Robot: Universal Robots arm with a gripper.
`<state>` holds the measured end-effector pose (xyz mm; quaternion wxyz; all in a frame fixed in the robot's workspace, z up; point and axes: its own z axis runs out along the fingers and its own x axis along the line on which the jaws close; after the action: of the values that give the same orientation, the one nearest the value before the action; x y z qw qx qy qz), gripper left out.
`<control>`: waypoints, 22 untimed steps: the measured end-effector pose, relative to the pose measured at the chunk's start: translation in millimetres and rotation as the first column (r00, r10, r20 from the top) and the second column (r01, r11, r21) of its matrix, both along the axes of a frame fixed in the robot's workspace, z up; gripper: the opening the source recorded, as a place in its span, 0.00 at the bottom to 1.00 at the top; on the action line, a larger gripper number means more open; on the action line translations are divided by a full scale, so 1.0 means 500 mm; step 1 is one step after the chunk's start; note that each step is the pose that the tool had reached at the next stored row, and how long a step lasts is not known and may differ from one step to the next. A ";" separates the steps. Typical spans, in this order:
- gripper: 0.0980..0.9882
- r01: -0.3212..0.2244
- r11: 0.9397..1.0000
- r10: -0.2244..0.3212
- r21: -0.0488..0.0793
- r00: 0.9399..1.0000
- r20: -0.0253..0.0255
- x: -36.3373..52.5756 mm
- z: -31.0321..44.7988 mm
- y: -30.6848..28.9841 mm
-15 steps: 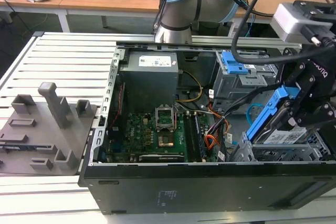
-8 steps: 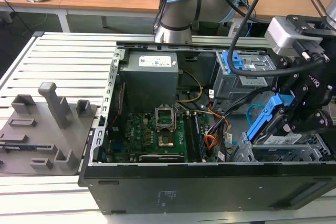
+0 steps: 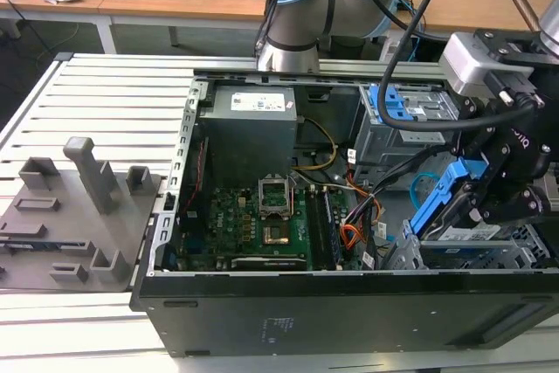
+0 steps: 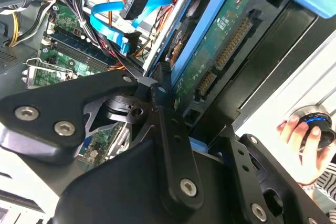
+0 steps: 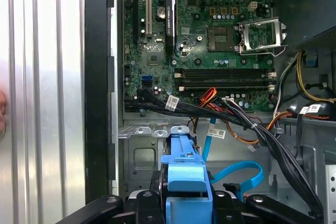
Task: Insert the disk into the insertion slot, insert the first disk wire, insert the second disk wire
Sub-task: 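Insert the disk into the insertion slot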
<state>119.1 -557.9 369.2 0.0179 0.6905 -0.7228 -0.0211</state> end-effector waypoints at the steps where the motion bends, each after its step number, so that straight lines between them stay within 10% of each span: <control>1: 0.30 0.000 1.000 0.000 0.000 1.000 0.000 0.000 0.000 0.000; 5: 0.45 0.000 1.000 0.000 0.000 1.000 0.000 0.000 -0.001 0.000; 19: 0.45 0.000 1.000 0.000 0.000 1.000 0.000 0.000 -0.001 0.000; 22: 0.22 0.000 1.000 0.000 0.000 1.000 0.000 0.000 -0.001 0.000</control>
<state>119.1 -557.9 368.5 0.0178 0.6905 -0.7228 -0.0211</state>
